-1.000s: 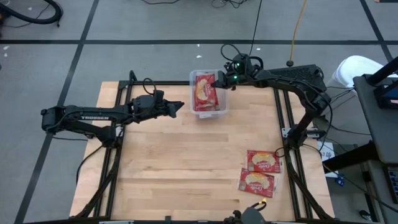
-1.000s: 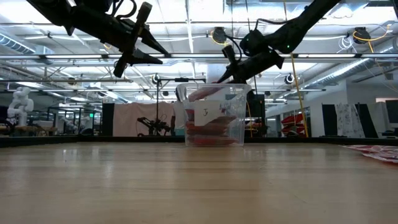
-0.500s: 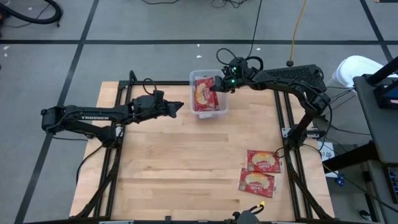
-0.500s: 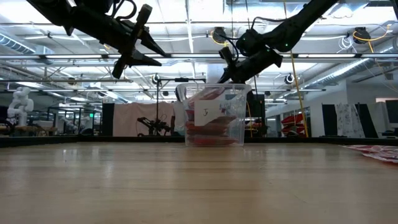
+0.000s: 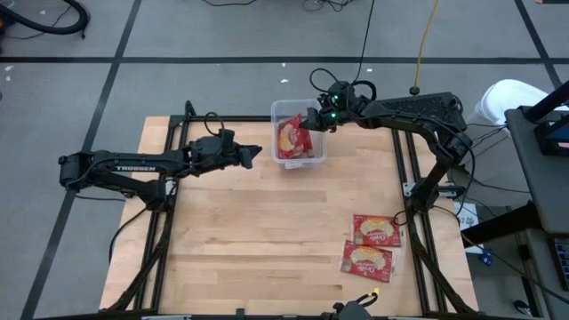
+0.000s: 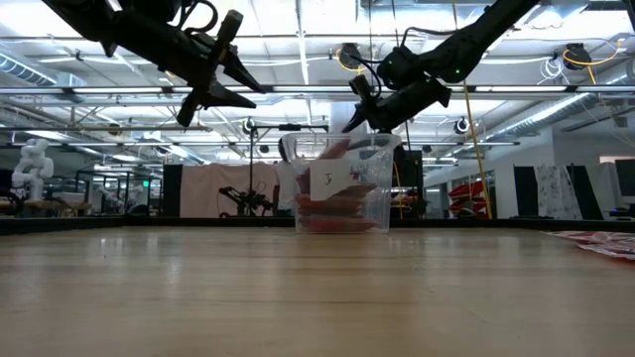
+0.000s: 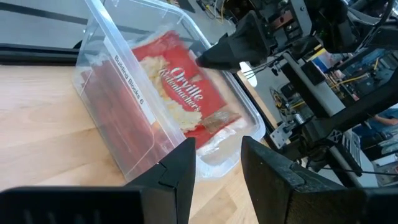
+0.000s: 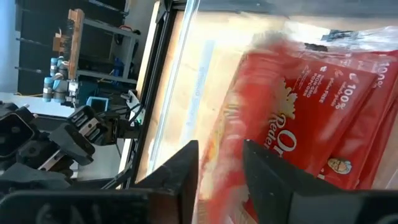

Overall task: Sort popcorn bags into baskets
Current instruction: Put the red popcorn bag into the transparent container

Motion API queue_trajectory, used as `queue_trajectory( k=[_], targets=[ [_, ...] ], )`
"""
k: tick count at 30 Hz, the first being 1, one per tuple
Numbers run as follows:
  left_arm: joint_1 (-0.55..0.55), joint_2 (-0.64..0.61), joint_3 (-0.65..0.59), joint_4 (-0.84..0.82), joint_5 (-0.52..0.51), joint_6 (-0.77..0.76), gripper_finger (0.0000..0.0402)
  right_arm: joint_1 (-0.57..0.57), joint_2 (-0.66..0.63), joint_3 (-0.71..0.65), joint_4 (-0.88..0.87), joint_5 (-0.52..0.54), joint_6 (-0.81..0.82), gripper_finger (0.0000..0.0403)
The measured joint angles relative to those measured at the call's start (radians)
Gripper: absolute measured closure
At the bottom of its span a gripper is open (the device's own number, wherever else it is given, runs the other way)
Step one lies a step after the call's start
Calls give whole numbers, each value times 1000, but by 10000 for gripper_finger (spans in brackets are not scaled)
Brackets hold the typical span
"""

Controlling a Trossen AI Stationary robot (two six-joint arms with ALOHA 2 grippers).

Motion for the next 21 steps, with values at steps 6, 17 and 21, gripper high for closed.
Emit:
queue_trajectory(
  k=[6, 17, 21],
  targets=[
    [0, 0, 0, -12, 10, -9, 270, 0, -22, 0, -5, 27, 2, 272],
    [-1, 0, 0, -57, 93, -39, 270, 68, -195, 0, -179, 190, -59, 271],
    [-1, 0, 0, -68, 195, -19, 270, 133, -277, 0, -251, 268, -36, 271]
  ],
)
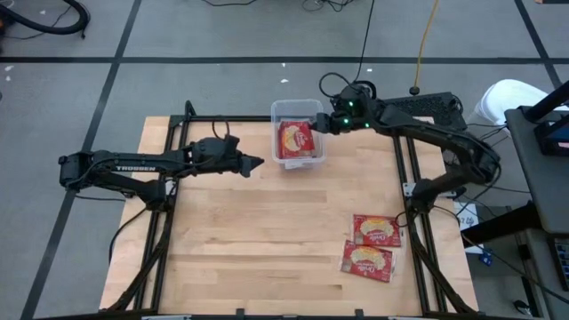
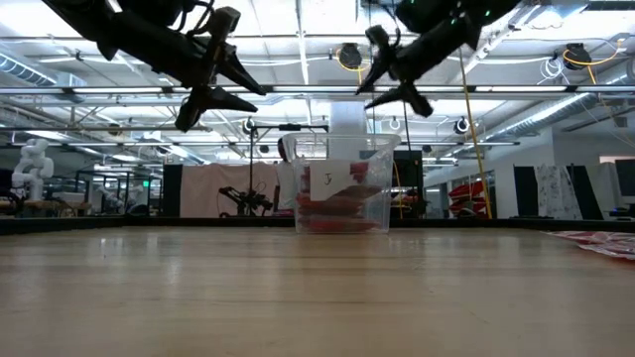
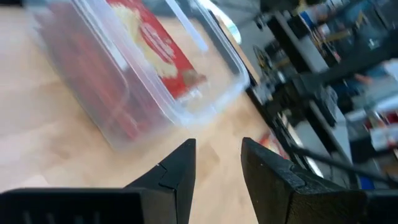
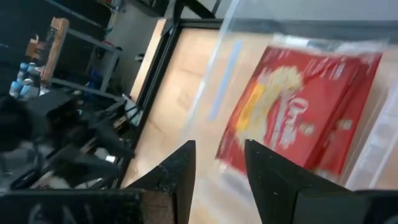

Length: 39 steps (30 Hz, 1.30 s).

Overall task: Sort popcorn bags into baskets
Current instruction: Put the red popcorn bag into the transparent container

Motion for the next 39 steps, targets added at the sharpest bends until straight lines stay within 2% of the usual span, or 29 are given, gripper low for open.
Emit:
queue_trajectory(
  k=[5, 10, 12, 19, 25, 28, 31, 39],
  targets=[
    [-4, 0, 0, -49, 119, -1, 270, 118, -91, 0, -149, 45, 84, 271],
    [-31, 0, 0, -105, 202, 29, 270, 298, -173, 1, -443, 52, 279, 271],
    [-48, 0, 0, -139, 215, 60, 270, 386, -190, 0, -547, 77, 357, 271],
    [-92, 0, 0, -285, 216, 115, 270, 667, -183, -1, -726, 97, 601, 271],
    [-181, 0, 0, -419, 217, 107, 270, 824, -172, -84, -724, 101, 762, 271],
    [-231, 0, 0, -461, 195, 87, 270, 883, -172, -140, -688, 177, 872, 271],
    [-277, 0, 0, -462, 175, 81, 270, 922, -172, -206, -685, 180, 978, 271],
    [-379, 0, 0, -457, 158, 56, 270, 963, -172, -411, -658, 172, 1096, 271]
  ],
)
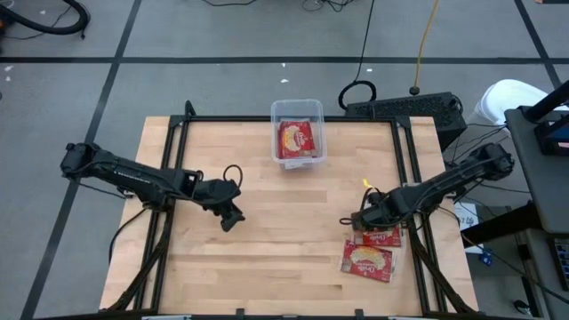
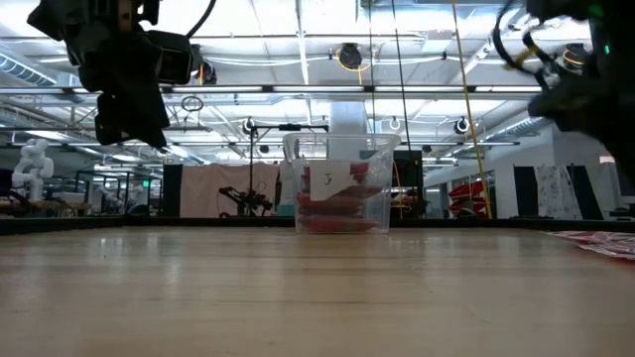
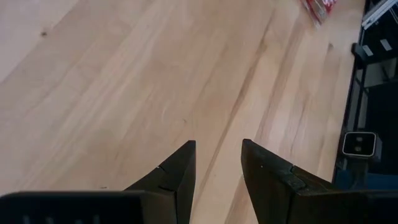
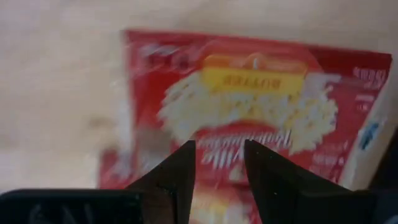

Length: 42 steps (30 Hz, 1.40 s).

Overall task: Sort popcorn bags into baskets
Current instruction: Put the red popcorn bag into the transparent container

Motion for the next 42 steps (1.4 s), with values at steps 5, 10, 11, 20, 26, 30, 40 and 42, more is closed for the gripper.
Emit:
queue_trajectory(
  k=[5, 10, 11, 20, 26, 30, 40, 42],
  targets=[
    [-30, 0, 0, 1, -19, 1, 270, -16, 0, -134, 148, 0, 32, 271],
    [-46, 0, 0, 1, -20, -1, 270, -50, 1, -232, 342, 2, 37, 271],
    [-50, 0, 0, 1, -20, -10, 270, -59, 5, -242, 357, 6, 28, 271],
    [-54, 0, 0, 126, -62, -119, 270, -198, 30, -254, 575, 245, -281, 271],
    [-51, 0, 0, 259, -149, -138, 270, -283, 49, -233, 639, 155, -515, 271],
    [-50, 0, 0, 287, -176, -161, 270, -290, 13, -175, 481, 145, -528, 271],
    [-50, 0, 0, 285, -230, -248, 270, -353, 33, -134, 311, 181, -569, 278],
    [-50, 0, 0, 284, -239, -255, 270, -357, 59, -138, 323, 176, -607, 284]
  ],
)
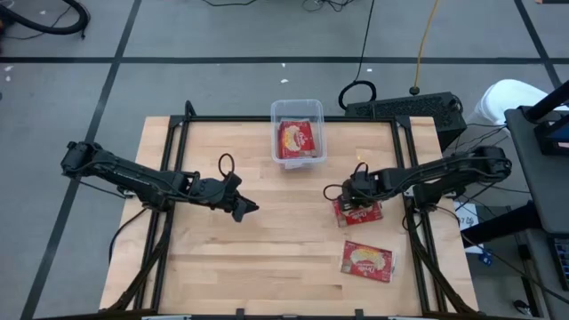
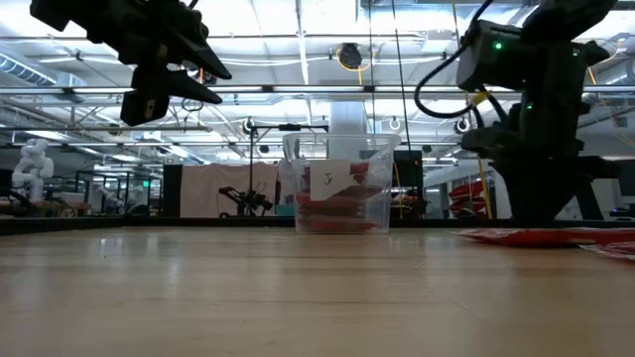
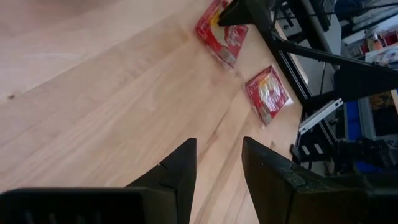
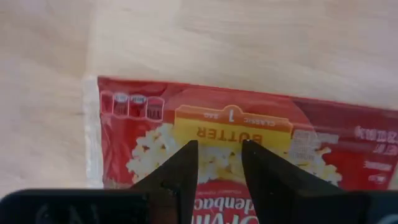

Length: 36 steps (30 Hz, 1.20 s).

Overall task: Sort popcorn bags into baskets
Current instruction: Put the red popcorn bag into the transparent container

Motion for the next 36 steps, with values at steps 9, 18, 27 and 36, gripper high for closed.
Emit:
queue_trajectory(
  k=[9, 18, 27, 36],
  targets=[
    [0, 0, 0, -3, -45, 0, 270, 22, 132, -1, 488, -256, -134, 307],
    [1, 0, 0, 6, -114, -36, 270, 27, -8, 1, 573, -203, -89, 314],
    [4, 43, 34, 228, -117, 71, 270, 132, -156, -1, 229, -203, 194, 314],
    [31, 279, 299, 122, 29, 418, 270, 173, -118, -50, 273, -233, 252, 254]
  ],
)
